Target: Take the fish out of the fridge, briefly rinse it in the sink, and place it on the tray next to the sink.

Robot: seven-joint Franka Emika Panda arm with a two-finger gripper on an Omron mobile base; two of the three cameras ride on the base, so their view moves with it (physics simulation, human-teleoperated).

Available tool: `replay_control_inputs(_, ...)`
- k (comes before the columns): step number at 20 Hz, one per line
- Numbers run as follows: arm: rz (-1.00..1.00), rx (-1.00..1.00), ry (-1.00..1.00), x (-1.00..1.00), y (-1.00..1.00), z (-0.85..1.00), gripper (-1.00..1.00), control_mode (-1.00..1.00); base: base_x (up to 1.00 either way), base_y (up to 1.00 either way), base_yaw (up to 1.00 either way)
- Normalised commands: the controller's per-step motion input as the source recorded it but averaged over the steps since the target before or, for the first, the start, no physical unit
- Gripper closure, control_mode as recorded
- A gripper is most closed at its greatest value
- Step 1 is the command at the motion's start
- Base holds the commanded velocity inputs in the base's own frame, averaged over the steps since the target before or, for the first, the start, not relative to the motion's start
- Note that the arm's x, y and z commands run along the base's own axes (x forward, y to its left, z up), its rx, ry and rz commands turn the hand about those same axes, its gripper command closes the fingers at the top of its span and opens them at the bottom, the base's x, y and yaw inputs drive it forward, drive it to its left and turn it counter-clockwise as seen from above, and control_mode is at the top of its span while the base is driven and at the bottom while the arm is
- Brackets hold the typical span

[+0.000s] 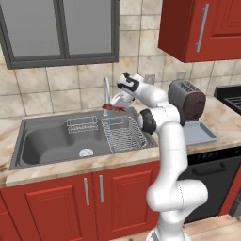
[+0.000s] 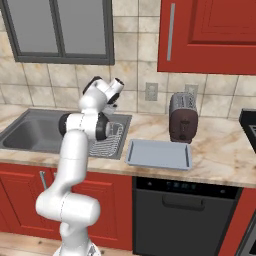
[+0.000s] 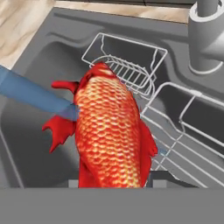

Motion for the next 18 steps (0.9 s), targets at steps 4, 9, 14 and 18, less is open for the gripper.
replay_control_inputs(4, -0.05, -0.04, 0.00, 0.27, 0.00, -0.07, 1.00, -1.00, 0.00, 0.00, 0.00)
replay_control_inputs(9, -0.05, -0.03, 0.00, 0.26, 0.00, -0.03, 1.00, -1.00, 0.00, 0.00, 0.00)
replay_control_inputs(14, -0.04, -0.02, 0.00, 0.02, 0.01, 0.00, 1.00, -1.00, 0.00, 0.00, 0.00)
replay_control_inputs(18, 0.00, 0.00, -0.05, -0.71, 0.02, 0.00, 1.00, -1.00, 0.00, 0.00, 0.00)
